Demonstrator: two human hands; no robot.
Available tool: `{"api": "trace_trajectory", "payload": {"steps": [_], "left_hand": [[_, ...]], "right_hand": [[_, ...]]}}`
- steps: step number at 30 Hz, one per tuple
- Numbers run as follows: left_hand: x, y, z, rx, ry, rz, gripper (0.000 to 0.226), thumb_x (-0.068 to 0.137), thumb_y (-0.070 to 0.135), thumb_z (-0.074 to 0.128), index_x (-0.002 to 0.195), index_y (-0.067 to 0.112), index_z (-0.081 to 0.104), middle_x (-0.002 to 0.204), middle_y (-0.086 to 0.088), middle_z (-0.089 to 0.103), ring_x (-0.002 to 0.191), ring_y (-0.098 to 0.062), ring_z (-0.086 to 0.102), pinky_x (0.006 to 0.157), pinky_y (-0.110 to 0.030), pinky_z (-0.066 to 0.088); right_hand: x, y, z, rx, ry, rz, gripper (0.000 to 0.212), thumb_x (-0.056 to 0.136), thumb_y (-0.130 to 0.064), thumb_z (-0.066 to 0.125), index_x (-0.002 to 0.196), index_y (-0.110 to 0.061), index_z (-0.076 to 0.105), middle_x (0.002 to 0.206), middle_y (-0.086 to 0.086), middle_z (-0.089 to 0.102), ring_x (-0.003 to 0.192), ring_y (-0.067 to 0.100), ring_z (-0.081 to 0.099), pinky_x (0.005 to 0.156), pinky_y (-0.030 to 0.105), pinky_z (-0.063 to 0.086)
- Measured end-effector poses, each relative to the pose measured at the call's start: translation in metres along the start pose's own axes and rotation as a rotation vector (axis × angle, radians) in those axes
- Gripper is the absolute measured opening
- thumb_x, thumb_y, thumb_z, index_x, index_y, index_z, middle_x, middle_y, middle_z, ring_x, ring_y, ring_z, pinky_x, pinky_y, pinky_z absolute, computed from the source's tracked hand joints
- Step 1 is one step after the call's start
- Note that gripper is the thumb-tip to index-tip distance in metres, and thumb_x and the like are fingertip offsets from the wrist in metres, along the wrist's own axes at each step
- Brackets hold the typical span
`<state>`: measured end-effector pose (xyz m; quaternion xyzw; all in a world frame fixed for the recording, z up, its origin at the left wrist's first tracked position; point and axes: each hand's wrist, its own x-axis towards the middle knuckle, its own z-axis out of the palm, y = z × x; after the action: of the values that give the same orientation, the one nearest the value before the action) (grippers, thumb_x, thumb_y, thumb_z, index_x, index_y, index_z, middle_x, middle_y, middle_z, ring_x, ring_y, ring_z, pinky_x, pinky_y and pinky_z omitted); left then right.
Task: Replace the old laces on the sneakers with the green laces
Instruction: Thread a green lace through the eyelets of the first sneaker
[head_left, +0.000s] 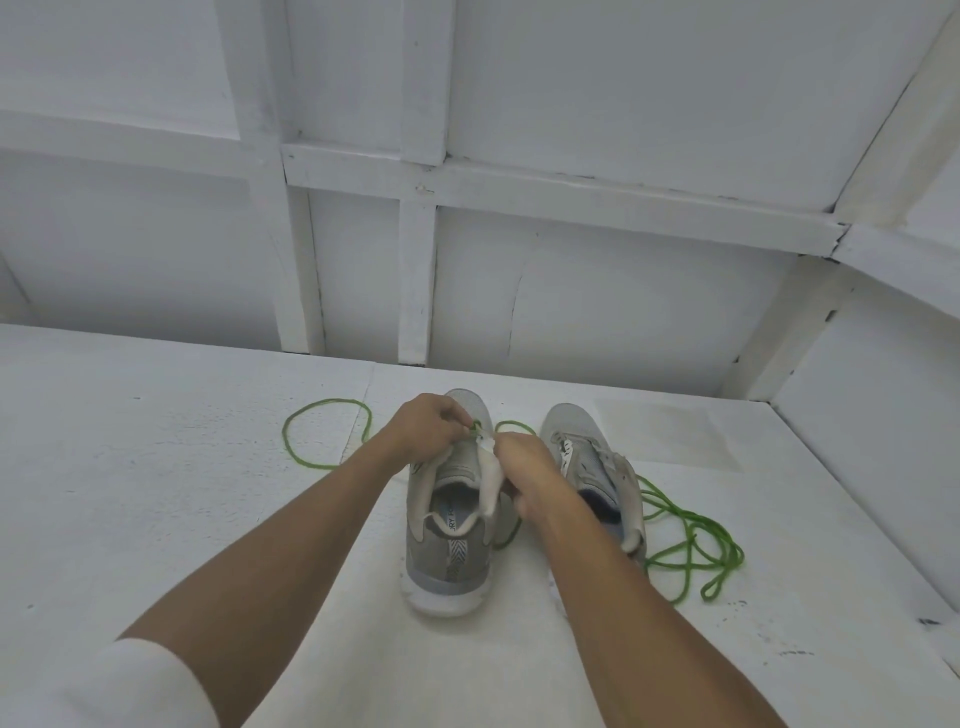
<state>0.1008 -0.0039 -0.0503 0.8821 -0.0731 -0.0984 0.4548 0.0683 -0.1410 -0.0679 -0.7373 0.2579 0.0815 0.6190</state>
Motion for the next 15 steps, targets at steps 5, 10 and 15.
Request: {"api": "trace_trajectory", "payload": {"steps": [5, 10, 15], "left_hand": [[0.0015, 0.0016, 0.0002, 0.034, -0.005, -0.003, 0.007, 0.087, 0.015, 0.065, 0.087, 0.022, 0.068, 0.097, -0.001, 0.067, 0.097, -0.018, 0.061, 0.085, -0.027, 0.047], [0.0016, 0.0026, 0.0004, 0.044, -0.009, -0.005, 0.007, 0.087, 0.015, 0.065, 0.089, 0.02, 0.069, 0.101, -0.003, 0.068, 0.098, -0.019, 0.061, 0.085, -0.028, 0.047], [0.0022, 0.0028, 0.0008, 0.056, -0.01, -0.008, 0.008, 0.087, 0.015, 0.065, 0.087, 0.022, 0.069, 0.099, -0.003, 0.068, 0.097, -0.019, 0.061, 0.083, -0.026, 0.047]], "right_hand": [[0.0006, 0.0011, -0.0005, 0.054, 0.007, 0.024, 0.015, 0.086, -0.01, 0.045, 0.082, -0.01, 0.059, 0.088, 0.013, 0.059, 0.078, 0.024, 0.054, 0.066, 0.032, 0.042], [0.0013, 0.0027, -0.001, 0.064, 0.003, 0.012, 0.016, 0.086, -0.009, 0.044, 0.082, -0.009, 0.059, 0.086, 0.012, 0.057, 0.077, 0.023, 0.052, 0.064, 0.032, 0.042], [0.0023, 0.0039, -0.0027, 0.083, 0.003, 0.015, 0.018, 0.088, -0.008, 0.042, 0.081, -0.01, 0.058, 0.086, 0.012, 0.056, 0.079, 0.023, 0.051, 0.068, 0.033, 0.042]]}}
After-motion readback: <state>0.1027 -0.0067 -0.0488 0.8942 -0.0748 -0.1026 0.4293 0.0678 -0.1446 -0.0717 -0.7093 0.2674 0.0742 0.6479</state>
